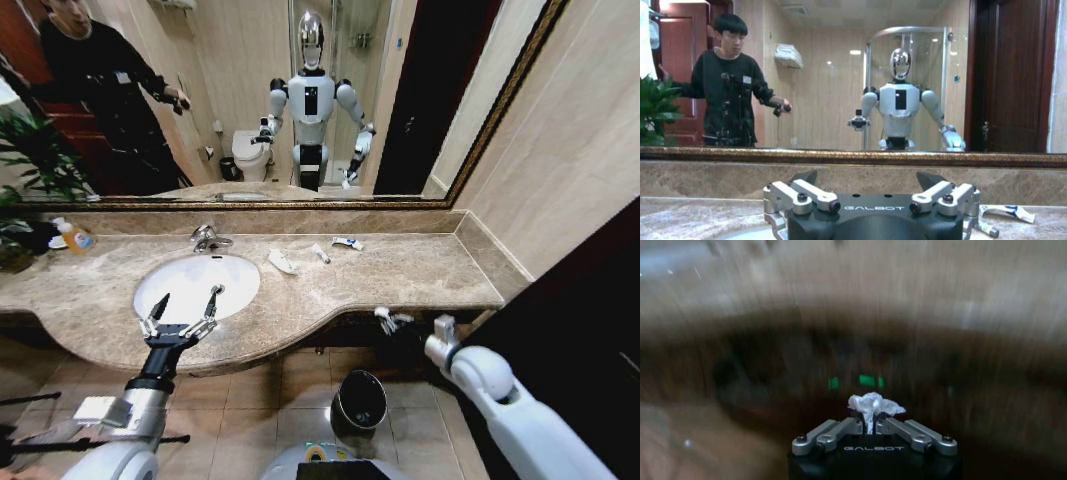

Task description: Pick up the trash from the sink and place it in the trash bin.

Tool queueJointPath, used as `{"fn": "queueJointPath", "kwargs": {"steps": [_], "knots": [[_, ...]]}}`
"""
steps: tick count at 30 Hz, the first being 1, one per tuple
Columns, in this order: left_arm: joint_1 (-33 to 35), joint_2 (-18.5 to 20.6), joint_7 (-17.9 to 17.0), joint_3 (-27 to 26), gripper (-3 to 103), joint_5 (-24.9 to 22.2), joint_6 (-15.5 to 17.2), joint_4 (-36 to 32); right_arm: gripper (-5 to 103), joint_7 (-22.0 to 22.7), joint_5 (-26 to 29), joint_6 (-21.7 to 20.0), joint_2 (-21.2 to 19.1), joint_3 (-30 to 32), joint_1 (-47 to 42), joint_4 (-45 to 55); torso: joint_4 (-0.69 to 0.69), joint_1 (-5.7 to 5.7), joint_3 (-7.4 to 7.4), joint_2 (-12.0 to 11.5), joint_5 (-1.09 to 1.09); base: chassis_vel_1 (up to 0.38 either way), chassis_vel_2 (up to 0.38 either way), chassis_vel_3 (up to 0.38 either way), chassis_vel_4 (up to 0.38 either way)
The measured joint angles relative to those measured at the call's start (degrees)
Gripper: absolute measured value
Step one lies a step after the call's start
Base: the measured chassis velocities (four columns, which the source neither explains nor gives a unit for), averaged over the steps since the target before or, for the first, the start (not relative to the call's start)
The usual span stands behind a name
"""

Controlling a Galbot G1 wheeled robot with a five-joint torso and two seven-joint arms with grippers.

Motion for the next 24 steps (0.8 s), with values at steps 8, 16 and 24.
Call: {"fn": "queueJointPath", "kwargs": {"steps": [8,16,24], "knots": [[0.0,0.0,0.0,0.0,100,0.0,0.0,0.0,5,-1.6,-10.3,9.2,9.9,-3.7,3.5,-22.4,0.0,0.0,0.0,0.0,-0.03,0.0,0.0,0.0,0.0],[0.0,0.0,0.0,0.0,100,0.0,0.0,0.0,9,0.3,-17.9,20.7,16.5,-3.0,10.4,-43.9,0.01,0.01,0.01,0.0,-0.04,0.0,0.0,0.0,0.0],[0.0,0.0,0.0,0.0,100,0.0,0.0,0.0,36,-0.5,-19.3,22.1,16.9,-2.8,9.4,-45.6,0.0,0.01,0.01,0.0,-0.04,0.0,0.0,0.0,0.0]]}}
